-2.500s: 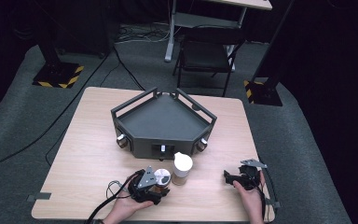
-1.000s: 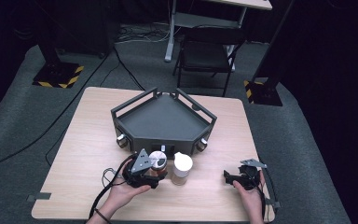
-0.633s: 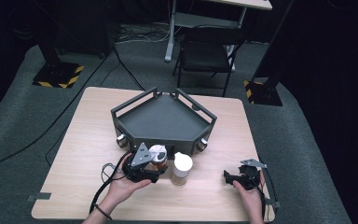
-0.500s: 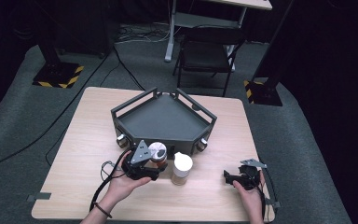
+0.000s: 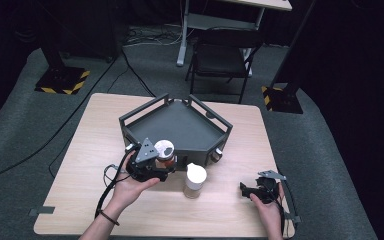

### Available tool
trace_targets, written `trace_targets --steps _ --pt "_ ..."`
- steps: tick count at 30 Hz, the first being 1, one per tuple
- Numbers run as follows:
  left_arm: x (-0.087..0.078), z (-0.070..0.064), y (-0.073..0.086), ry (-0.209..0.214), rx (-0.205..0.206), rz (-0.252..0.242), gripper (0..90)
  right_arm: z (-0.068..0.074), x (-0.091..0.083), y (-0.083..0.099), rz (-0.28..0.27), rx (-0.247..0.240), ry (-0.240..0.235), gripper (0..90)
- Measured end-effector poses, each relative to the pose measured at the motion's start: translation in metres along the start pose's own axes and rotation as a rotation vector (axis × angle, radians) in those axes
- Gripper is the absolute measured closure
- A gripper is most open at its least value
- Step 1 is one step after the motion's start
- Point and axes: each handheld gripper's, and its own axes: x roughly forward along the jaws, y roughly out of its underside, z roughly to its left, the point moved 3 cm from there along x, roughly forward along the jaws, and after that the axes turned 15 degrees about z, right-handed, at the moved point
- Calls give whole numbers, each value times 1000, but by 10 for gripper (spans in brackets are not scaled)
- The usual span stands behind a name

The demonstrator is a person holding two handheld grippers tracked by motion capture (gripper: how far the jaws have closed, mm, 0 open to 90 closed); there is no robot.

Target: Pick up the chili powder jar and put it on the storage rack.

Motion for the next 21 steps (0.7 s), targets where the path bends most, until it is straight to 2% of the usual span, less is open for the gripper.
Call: trace_targets --steps 10,21 --pt "-11 12 -10 -21 -43 -38 310 0 0 0 0 0 0 0" --pt "-4 22 -24 -94 -97 -42 311 0 0 0 1 -1 -1 0"
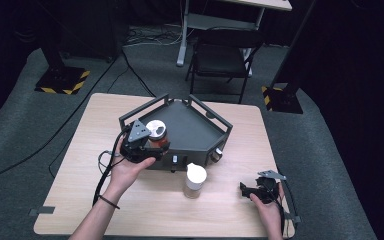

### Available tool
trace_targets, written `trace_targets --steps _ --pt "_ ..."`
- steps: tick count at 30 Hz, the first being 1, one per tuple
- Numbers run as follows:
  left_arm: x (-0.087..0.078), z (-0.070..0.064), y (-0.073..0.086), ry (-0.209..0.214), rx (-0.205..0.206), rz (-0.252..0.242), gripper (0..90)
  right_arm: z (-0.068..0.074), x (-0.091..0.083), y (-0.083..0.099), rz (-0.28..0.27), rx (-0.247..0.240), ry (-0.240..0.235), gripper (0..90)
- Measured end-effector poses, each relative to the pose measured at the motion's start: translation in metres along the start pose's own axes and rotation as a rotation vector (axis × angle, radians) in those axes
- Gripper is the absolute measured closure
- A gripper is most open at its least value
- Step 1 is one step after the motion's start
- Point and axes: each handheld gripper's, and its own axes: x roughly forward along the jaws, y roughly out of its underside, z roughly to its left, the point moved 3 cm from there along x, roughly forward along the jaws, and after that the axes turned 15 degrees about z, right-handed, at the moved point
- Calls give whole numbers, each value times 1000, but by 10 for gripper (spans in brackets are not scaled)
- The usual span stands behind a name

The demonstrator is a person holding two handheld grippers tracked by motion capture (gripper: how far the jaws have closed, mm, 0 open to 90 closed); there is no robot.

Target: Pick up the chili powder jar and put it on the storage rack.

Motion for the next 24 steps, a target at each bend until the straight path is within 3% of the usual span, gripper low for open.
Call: trace_targets --steps 13,24 --pt "21 10 -15 -81 -67 28 310 0 0 0 0 -1 -1 0" --pt "36 13 -21 -103 -91 97 310 0 0 0 0 -1 -1 0"
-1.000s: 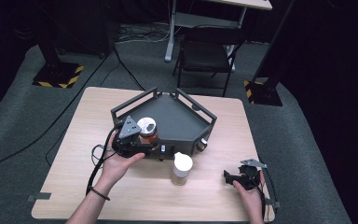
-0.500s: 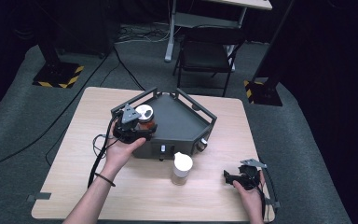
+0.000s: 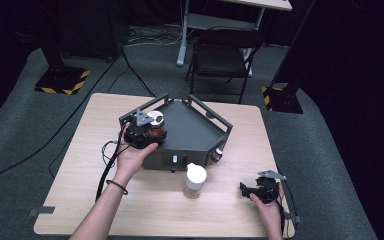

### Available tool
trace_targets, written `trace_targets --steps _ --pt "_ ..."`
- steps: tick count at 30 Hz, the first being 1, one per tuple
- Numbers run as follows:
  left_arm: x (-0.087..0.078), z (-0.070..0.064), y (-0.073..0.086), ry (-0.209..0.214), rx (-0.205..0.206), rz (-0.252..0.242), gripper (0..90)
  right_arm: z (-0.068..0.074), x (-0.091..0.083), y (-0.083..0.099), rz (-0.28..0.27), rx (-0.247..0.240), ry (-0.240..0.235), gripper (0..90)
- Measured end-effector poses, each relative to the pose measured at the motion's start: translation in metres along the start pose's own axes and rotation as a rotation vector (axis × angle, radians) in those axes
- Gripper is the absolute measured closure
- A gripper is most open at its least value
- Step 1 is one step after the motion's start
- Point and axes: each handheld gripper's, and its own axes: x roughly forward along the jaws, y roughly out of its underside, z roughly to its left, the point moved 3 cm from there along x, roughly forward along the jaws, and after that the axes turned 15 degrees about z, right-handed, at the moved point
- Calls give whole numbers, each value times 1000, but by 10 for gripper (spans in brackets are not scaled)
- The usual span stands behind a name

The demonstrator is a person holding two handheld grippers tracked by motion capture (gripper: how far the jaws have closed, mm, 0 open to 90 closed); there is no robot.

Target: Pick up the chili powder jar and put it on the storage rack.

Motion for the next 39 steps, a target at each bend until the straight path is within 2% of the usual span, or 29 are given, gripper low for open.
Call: trace_targets --steps 3,15,26,36,39 --pt "3 0 -2 0 -2 24 310 0 0 0 0 -2 0 0" --pt "6 1 -4 2 -5 27 306 0 0 0 0 -2 0 0" --pt "5 5 2 5 -23 26 188 0 0 0 0 -3 0 0" --pt "-2 9 11 9 -13 5 123 0 0 0 0 -2 0 0" --pt "-4 7 14 -18 2 10 101 0 0 0 0 -3 0 0"
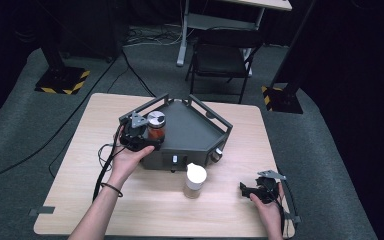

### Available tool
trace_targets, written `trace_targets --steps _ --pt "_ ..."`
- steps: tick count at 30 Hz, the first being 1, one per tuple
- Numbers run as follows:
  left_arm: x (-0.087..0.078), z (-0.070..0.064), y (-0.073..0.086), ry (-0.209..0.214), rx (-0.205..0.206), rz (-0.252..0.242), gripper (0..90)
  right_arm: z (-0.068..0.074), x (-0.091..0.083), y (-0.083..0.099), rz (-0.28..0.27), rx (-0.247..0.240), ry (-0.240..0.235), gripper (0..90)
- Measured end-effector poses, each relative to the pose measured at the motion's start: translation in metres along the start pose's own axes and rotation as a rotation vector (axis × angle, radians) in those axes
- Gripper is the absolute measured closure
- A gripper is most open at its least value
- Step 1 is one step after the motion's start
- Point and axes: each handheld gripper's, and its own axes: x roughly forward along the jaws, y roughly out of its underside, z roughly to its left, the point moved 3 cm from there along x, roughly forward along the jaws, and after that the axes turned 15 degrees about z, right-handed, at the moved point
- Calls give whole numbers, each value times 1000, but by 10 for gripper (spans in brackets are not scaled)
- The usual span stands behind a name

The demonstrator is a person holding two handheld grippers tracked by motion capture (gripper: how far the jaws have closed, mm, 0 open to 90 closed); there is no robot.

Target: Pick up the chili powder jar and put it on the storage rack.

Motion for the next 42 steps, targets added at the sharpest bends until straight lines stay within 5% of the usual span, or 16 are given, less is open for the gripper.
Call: trace_targets --steps 4,20,42 --pt "-4 -1 10 -27 17 -15 85 0 0 0 0 0 0 0" --pt "-21 13 43 -18 31 -37 87 0 0 0 -1 -1 0 0" --pt "-10 42 105 17 -49 16 89 0 0 -1 -1 -1 0 0"
